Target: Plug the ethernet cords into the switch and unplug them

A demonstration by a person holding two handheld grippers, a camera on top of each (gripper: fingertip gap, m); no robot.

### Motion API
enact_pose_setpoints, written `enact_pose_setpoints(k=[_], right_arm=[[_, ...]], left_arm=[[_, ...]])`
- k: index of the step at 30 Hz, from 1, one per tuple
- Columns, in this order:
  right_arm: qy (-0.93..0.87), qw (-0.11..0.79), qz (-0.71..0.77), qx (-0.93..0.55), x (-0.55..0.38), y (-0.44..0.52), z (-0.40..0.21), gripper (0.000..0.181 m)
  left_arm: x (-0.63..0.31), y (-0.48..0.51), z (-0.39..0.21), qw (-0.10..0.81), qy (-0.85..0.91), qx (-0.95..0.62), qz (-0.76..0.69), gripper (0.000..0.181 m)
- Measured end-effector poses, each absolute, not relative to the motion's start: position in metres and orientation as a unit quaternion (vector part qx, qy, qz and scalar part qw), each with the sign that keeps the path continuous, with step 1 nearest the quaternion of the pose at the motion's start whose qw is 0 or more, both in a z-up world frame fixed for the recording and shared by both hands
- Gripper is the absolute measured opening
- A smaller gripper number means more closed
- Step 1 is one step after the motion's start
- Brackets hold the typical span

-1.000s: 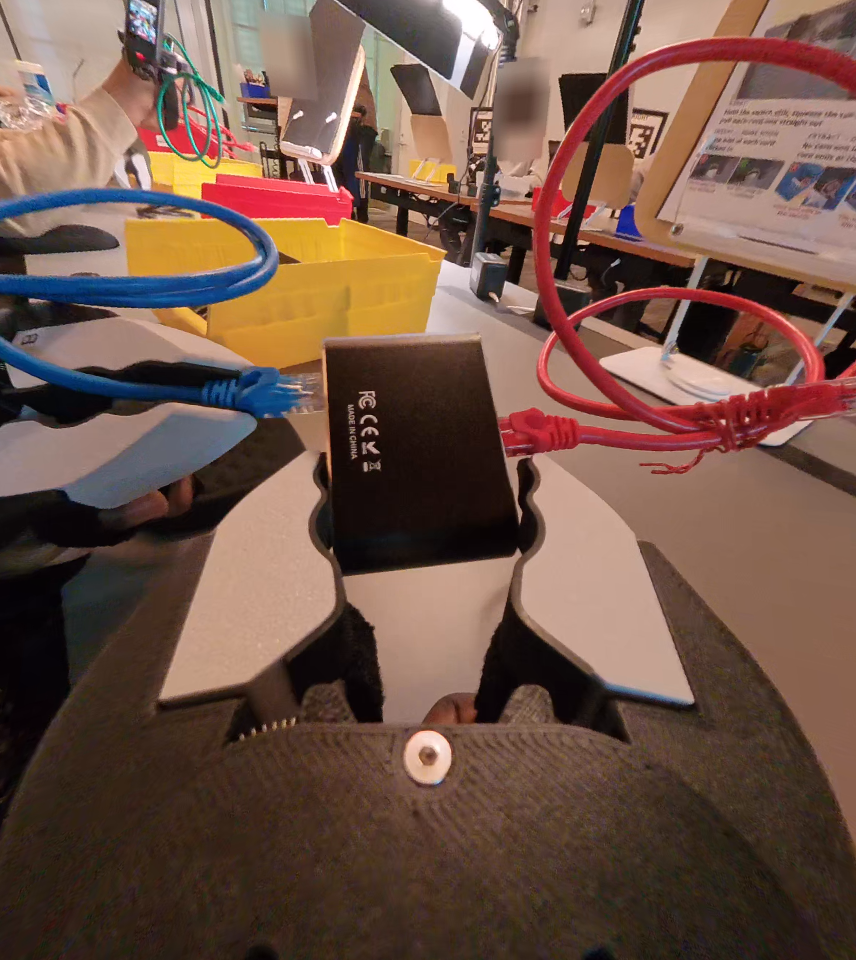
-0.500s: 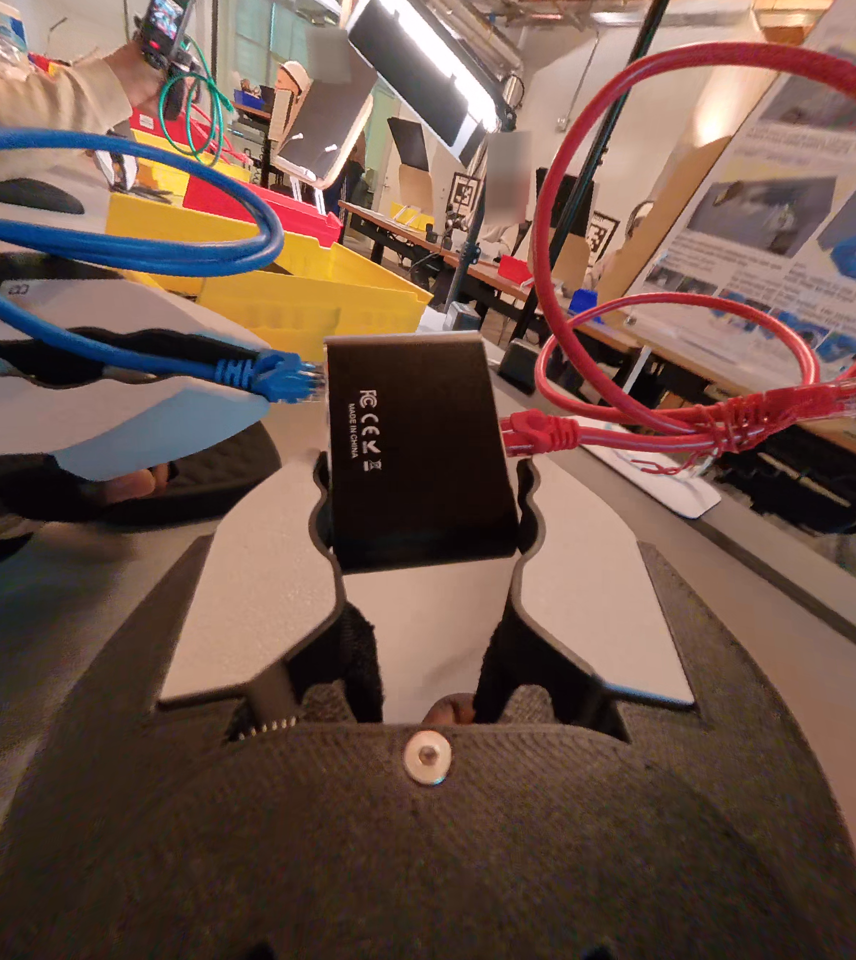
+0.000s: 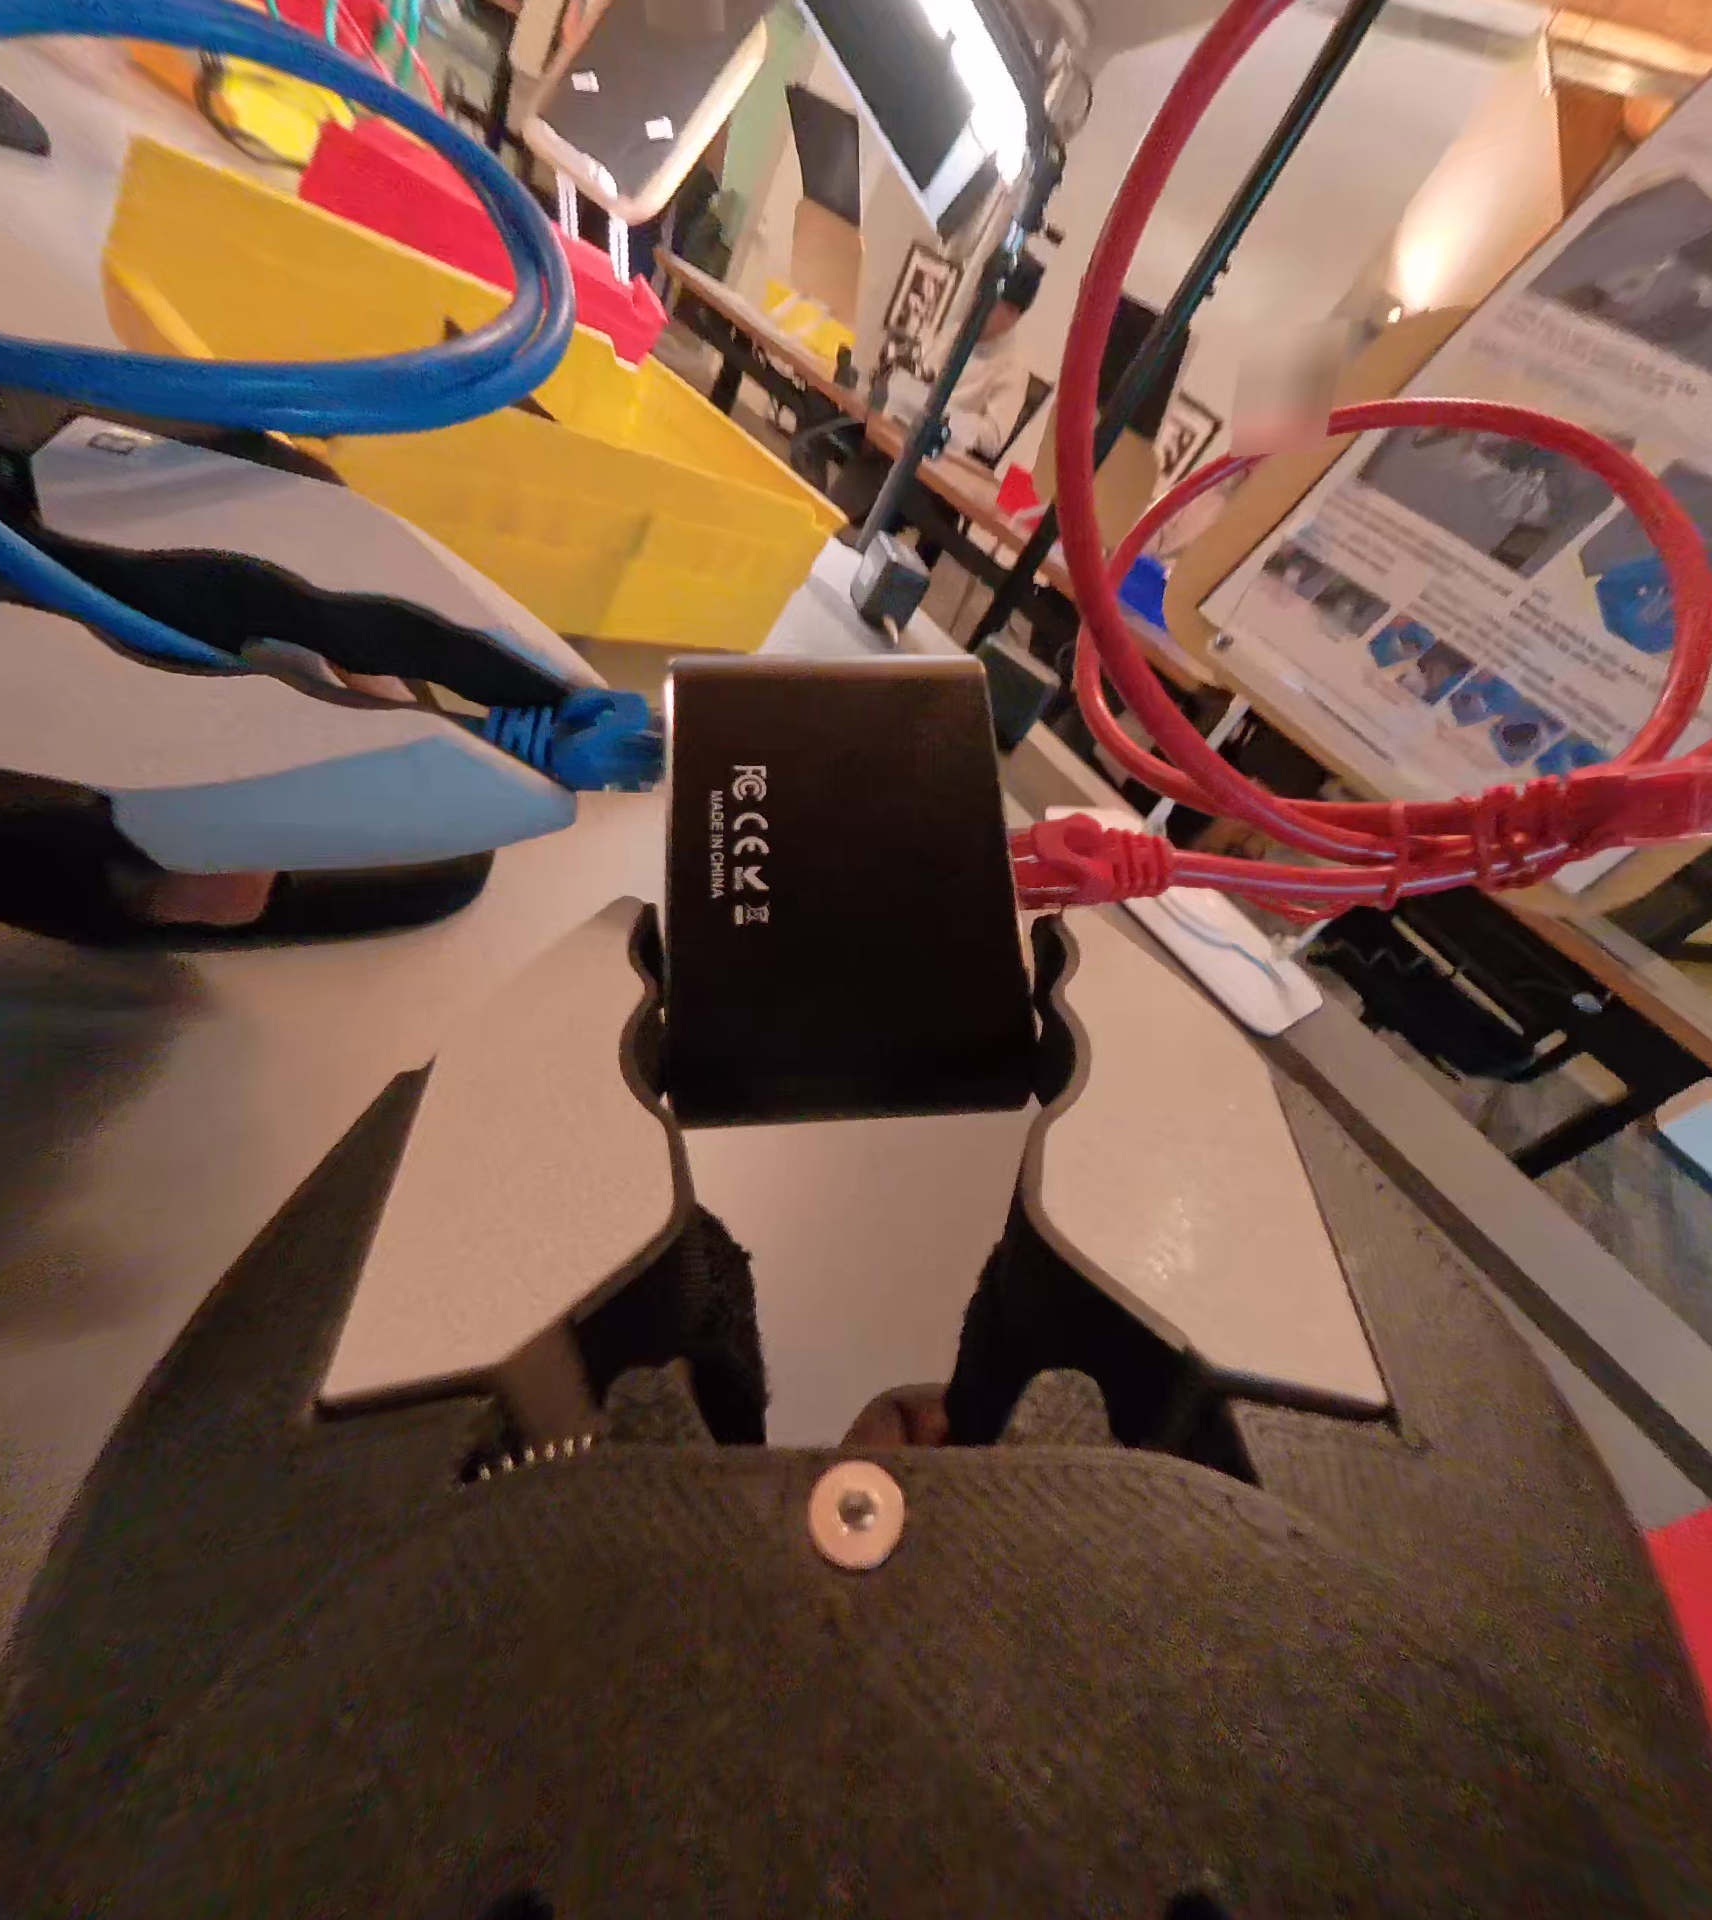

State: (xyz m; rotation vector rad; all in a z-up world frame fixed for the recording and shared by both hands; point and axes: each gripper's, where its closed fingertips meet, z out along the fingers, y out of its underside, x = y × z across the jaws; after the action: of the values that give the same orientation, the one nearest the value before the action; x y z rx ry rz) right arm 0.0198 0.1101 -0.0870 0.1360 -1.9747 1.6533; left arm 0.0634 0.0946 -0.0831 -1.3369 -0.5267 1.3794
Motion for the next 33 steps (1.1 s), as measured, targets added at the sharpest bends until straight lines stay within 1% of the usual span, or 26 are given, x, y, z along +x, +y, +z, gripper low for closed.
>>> enact_pose_setpoints(k=[1,3,4,7,11,14,16,22,30,33], right_arm=[[-0.742,0.275,0.61,0.038,0.015,0.111,-0.088,0.069],[-0.752,0.273,0.6,0.001,-0.003,0.117,-0.09,0.069],[-0.759,0.27,0.592,-0.024,-0.016,0.123,-0.092,0.069],[-0.78,0.241,0.567,-0.108,-0.054,0.146,-0.102,0.068],[-0.831,0.2,0.484,-0.188,-0.091,0.178,-0.139,0.069],[-0.864,0.169,0.425,-0.209,-0.098,0.191,-0.167,0.069],[-0.882,0.168,0.39,-0.207,-0.097,0.196,-0.181,0.069],[-0.914,0.135,0.326,-0.199,-0.082,0.2,-0.205,0.069],[-0.936,0.115,0.282,-0.176,-0.063,0.205,-0.213,0.069],[-0.926,0.149,0.305,-0.166,-0.068,0.203,-0.199,0.081]], left_arm=[[0.061,0.095,-0.086,0.553,-0.231,-0.572,0.56,0.016],[0.056,0.093,-0.094,0.581,-0.259,-0.588,0.5,0.032],[0.055,0.091,-0.094,0.601,-0.274,-0.585,0.472,0.037],[0.052,0.077,-0.092,0.64,-0.322,-0.562,0.414,0.042],[0.045,0.042,-0.085,0.648,-0.406,-0.491,0.418,0.047],[0.047,0.018,-0.078,0.647,-0.431,-0.445,0.444,0.046],[0.051,0.008,-0.073,0.644,-0.426,-0.429,0.469,0.045],[0.054,0.01,-0.069,0.642,-0.405,-0.432,0.486,0.041],[0.053,0.016,-0.07,0.631,-0.392,-0.449,0.497,0.04],[0.053,0.018,-0.069,0.63,-0.387,-0.452,0.5,0.04]])
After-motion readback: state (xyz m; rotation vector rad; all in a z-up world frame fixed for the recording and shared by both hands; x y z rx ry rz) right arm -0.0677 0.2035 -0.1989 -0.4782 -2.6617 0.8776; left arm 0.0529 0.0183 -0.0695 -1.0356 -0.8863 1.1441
